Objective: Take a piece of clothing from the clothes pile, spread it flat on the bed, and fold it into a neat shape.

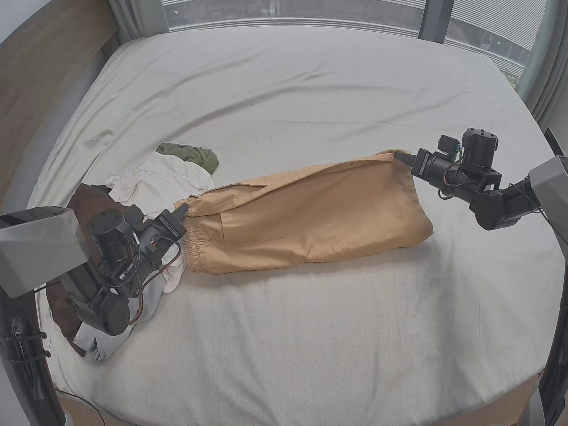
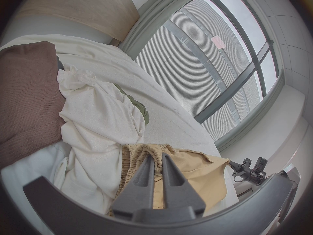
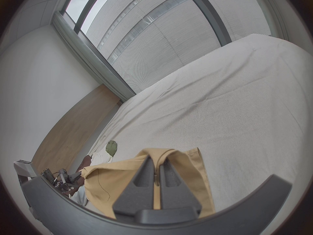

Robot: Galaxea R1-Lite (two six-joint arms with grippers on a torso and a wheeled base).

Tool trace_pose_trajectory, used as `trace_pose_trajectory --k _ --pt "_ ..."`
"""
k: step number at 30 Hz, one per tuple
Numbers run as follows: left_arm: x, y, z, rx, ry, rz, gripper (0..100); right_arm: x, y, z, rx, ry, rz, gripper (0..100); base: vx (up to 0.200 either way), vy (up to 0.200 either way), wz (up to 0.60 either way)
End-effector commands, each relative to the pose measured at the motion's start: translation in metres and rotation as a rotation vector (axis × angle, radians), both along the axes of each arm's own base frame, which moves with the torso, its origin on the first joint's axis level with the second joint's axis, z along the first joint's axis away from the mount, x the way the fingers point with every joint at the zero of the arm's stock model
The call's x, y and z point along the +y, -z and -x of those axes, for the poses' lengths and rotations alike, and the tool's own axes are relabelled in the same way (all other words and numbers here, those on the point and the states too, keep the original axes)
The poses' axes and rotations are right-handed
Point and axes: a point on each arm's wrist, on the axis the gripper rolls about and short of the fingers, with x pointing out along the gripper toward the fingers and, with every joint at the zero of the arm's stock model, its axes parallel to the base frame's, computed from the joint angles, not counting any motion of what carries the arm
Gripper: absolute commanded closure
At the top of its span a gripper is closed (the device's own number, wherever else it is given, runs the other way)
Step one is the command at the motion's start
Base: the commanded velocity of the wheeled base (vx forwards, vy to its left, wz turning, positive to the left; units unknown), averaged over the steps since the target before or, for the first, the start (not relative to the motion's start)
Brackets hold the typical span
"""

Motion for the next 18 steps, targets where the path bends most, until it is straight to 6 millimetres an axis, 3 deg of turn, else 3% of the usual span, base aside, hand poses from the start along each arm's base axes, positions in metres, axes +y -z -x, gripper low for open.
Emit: trace_pose_trajectory --k 1,10,12,18 --pt "0.001 0.000 -0.001 -0.004 -0.002 0.004 0 0.001 0.003 -0.002 -0.001 -0.003 0.000 0 0.000 0.000 0.00" --pt "0.001 -0.005 -0.001 -0.015 -0.010 0.015 0 0.002 0.001 -0.015 -0.069 0.083 -0.007 0 0.000 0.000 0.00" --pt "0.002 -0.009 0.000 -0.025 -0.010 0.019 0 0.001 0.002 -0.011 -0.063 0.083 -0.006 0 0.000 0.000 0.00" --pt "0.002 -0.029 0.014 -0.057 -0.006 0.046 0 -0.002 -0.006 0.025 -0.014 0.083 0.002 0 0.000 0.000 0.00"
